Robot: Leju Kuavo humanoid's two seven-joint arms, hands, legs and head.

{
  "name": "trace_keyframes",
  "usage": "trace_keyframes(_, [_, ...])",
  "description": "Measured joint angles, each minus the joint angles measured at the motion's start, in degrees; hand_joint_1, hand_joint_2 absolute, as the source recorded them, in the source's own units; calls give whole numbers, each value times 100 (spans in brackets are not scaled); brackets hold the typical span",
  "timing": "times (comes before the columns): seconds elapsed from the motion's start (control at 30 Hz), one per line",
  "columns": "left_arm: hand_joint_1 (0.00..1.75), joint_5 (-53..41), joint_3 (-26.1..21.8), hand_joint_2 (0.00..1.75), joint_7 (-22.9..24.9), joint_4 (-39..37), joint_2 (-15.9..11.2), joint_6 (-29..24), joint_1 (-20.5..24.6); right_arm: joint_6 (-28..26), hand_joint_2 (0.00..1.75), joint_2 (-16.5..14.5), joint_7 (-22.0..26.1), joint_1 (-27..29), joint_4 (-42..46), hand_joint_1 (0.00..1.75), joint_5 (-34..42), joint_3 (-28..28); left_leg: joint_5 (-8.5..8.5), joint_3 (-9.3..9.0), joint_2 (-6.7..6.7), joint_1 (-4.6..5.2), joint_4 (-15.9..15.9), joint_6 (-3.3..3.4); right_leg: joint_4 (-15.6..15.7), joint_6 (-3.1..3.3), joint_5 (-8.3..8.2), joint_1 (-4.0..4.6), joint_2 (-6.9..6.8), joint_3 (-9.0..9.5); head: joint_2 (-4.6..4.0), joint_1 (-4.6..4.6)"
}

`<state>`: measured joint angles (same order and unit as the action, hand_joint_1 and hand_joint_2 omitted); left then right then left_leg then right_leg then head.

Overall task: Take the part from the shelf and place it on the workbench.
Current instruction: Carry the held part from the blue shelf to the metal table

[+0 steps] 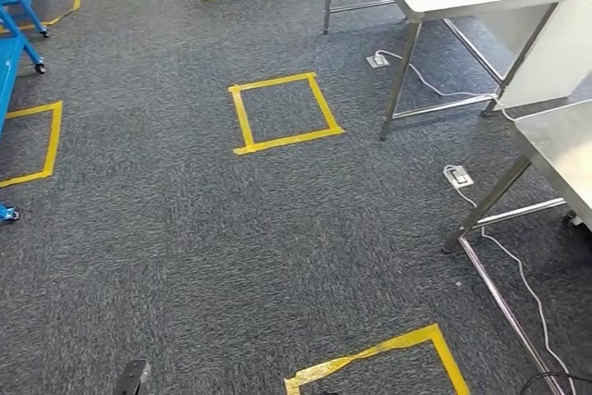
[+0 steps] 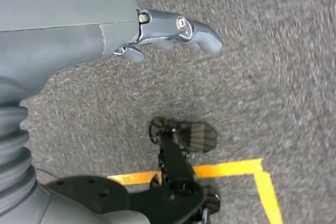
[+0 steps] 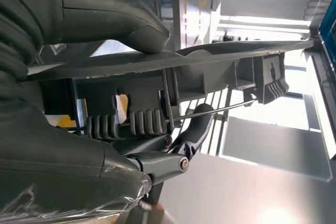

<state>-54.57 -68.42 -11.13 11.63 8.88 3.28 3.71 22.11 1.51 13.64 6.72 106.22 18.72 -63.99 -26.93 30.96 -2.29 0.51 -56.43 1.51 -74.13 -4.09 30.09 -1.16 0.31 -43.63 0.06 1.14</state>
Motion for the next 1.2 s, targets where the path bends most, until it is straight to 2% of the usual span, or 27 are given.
trace_keyframes(0.03, [0,-2,-8,175,8,0,8,2,2,-11,175,7,7,-7,0,175,-56,-31,-14,-15,-77,-4,-1,-17,282,-18,-152,-9,-46,175,-1,0])
trace_keyframes(0.07, [0,-4,-15,175,12,0,13,5,5,-17,175,16,12,-16,0,175,-103,-60,-35,-36,-147,-1,-8,-44,694,-38,-308,-13,-156,416,-1,1])
trace_keyframes(0.13, [0,-6,-24,175,15,0,10,8,7,-23,175,36,18,-40,-2,175,-148,-111,-86,-70,-263,27,-31,-108,1307,-9,-484,-4,-335,786,-1,-6])
trace_keyframes(0.17, [0,-6,-26,175,16,0,6,9,11,-25,175,42,21,-49,-2,175,-158,-139,-104,-85,-312,44,-41,-135,1419,33,-494,4,-361,849,-1,-12])
trace_keyframes(0.23, [0,-8,-28,175,16,0,6,13,25,-28,175,48,24,-55,-1,175,-168,-214,-119,-107,-412,49,-37,-173,1420,144,-500,19,-235,826,-1,-24])
trace_keyframes(0.27, [0,-9,-28,175,11,0,9,18,36,-27,175,51,24,-54,1,175,-170,-262,-137,-114,-414,38,-40,-202,1424,184,-506,19,-175,813,0,-26])
trace_keyframes(0.33, [0,-10,-31,175,-7,0,17,27,50,-26,175,57,24,-67,9,175,-171,-356,-314,-19,-203,14,-256,-257,1437,255,-524,9,-65,801,-1,-32])
trace_keyframes(0.4, [0,-12,-31,175,-24,0,31,29,42,-26,175,61,24,-97,15,175,-180,-410,-678,325,84,3,-949,-270,1441,297,-539,6,56,785,-1,-43])
trace_keyframes(0.43, [0,-12,-31,175,-31,0,38,30,31,-27,175,61,24,-115,15,175,-195,-428,-834,541,145,4,-1355,-261,1441,309,-545,12,129,773,-1,-45])
trace_keyframes(0.47, [0,-12,-32,175,-36,0,40,31,20,-29,175,61,25,-130,14,175,-222,-446,-898,707,176,6,-1645,-244,1441,316,-551,20,212,765,-1,-47])
trace_keyframes(0.5, [0,-13,-33,175,-43,0,41,32,11,-33,175,61,28,-144,12,175,-270,-471,-845,778,196,10,-1732,-220,1441,318,-556,26,296,761,0,-46])
trace_keyframes(0.53, [0,-18,-36,175,-50,0,41,34,8,-37,175,61,34,-157,9,175,-334,-500,-687,742,225,14,-1603,-191,1441,315,-563,29,380,760,0,-46])
trace_keyframes(0.57, [0,-22,-39,175,-56,0,41,37,9,-43,175,61,40,-168,6,175,-406,-529,-467,609,291,18,-1294,-160,1441,307,-572,26,458,760,0,-46])
trace_keyframes(0.63, [0,-31,-52,175,-69,0,43,39,18,-69,175,61,50,-199,-4,175,-558,-595,-121,261,617,9,-537,-117,1428,274,-589,19,608,741,-1,-44])
trace_keyframes(0.7, [0,-31,-66,175,-77,0,45,39,24,-103,175,61,50,-233,-20,175,-672,-664,-31,79,796,14,-147,-104,1436,211,-621,-2,762,696,-1,-44])
trace_keyframes(0.77, [0,-31,-70,175,-78,0,50,40,28,-118,175,61,50,-241,-36,175,-725,-745,-9,56,641,26,-81,-66,1464,139,-665,-31,875,647,-2,-41])
trace_keyframes(0.8, [0,-31,-72,175,-79,0,52,43,30,-124,175,61,52,-243,-43,175,-744,-788,16,47,559,24,-48,-35,1427,122,-642,-28,778,608,-1,-36])
trace_keyframes(0.83, [0,-31,-73,175,-79,0,52,44,29,-128,175,61,56,-256,-50,175,-769,-821,37,37,468,22,-16,-2,1291,107,-551,-16,601,531,-1,-25])
trace_keyframes(0.9, [0,-34,-76,175,-75,0,49,46,16,-137,175,49,75,-294,-75,175,-833,-858,46,29,288,32,12,41,690,79,-193,2,171,262,-1,-14])
trace_keyframes(0.93, [0,-38,-78,175,-72,0,48,46,8,-139,175,39,86,-310,-96,175,-867,-871,40,29,198,38,12,54,318,53,-8,-3,72,106,-2,-14])
trace_keyframes(0.97, [0,-42,-79,175,-68,0,49,48,3,-145,175,28,97,-316,-127,175,-896,-886,34,29,111,40,11,56,39,27,104,-12,30,-1,-2,-14])
trace_keyframes(1.0, [0,-46,-79,175,-66,0,51,51,1,-155,175,22,105,-320,-168,175,-923,-908,29,28,29,39,10,52,-66,4,120,-20,10,-19,-2,-13])
trace_keyframes(1.03, [0,-47,-80,175,-66,0,57,56,3,-167,175,19,110,-326,-212,175,-946,-930,19,22,-50,35,8,40,66,-18,30,-28,-15,85,-1,-13])
trace_keyframes(1.1, [0,-50,-80,175,-69,0,71,65,9,-190,175,18,117,-344,-288,175,-979,-974,-17,-4,-194,30,-8,-10,795,-61,-254,-40,-184,534,-1,-12])
trace_keyframes(1.13, [0,-52,-80,175,-72,0,74,66,12,-199,175,18,120,-356,-318,175,-990,-989,-46,-15,-255,41,-31,-46,1144,-50,-358,-38,-275,745,-1,-14])
trace_keyframes(1.17, [0,-55,-80,175,-74,0,73,66,16,-205,175,18,122,-368,-345,175,-996,-1003,-70,-27,-307,54,-52,-77,1359,-19,-406,-32,-331,874,-2,-18])
trace_keyframes(1.2, [0,-59,-80,175,-75,0,70,66,21,-210,175,18,123,-377,-373,175,-999,-1015,-86,-37,-358,67,-67,-103,1440,25,-407,-20,-336,915,-2,-24])
